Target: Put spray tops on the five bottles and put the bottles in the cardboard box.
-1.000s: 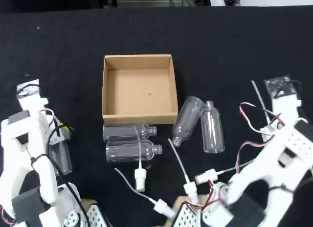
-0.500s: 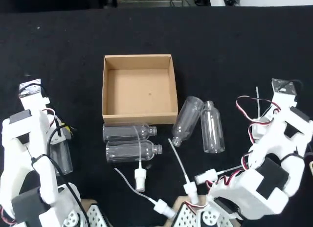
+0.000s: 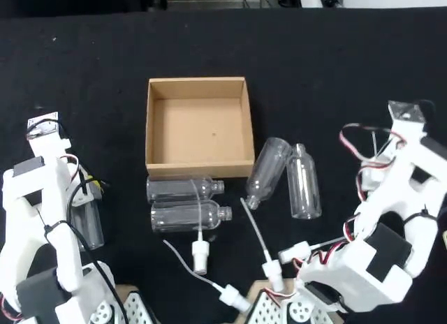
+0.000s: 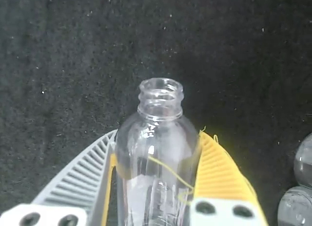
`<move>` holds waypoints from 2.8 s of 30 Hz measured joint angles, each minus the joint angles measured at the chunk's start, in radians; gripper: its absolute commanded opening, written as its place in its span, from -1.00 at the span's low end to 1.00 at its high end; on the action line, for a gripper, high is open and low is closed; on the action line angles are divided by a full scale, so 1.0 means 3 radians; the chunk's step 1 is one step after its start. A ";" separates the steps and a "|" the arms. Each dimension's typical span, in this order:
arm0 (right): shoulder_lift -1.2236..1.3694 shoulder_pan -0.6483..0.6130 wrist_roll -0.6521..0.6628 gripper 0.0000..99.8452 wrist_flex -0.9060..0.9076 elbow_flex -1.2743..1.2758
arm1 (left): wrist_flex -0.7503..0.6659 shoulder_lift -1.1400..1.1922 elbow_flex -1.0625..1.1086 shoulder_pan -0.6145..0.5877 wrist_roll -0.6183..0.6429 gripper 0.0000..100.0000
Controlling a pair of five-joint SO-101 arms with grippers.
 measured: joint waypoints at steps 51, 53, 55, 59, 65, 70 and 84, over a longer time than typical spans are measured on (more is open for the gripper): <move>-0.0373 -0.0455 0.1790 -0.52 -0.1268 0.1064 | 0.0000 0.0000 0.0000 0.0005 0.0000 -0.94; -0.0307 -0.0440 0.1616 -0.54 -0.1141 0.0972 | 0.0000 0.0000 0.0000 0.0005 0.0000 -0.94; -0.0138 -0.0440 0.1555 -0.54 -0.0926 0.0762 | 0.0000 0.0000 0.0000 0.0005 0.0000 -0.94; 0.0353 -0.0399 0.1534 -0.54 -0.0455 0.0143 | 0.0000 0.0000 0.0000 0.0005 0.0000 -0.94; 0.0803 -0.0138 0.2271 -0.64 -0.0148 -0.0486 | 0.0000 0.0000 0.0000 0.0005 0.0000 -0.94; 0.1054 -0.0082 0.2465 -0.73 -0.0256 -0.0542 | 0.0000 0.0000 0.0000 0.0005 0.0000 -0.94; 0.1222 0.0230 0.2552 -0.98 -0.0281 -0.1437 | 0.0000 0.0000 0.0000 0.0005 0.0000 -0.94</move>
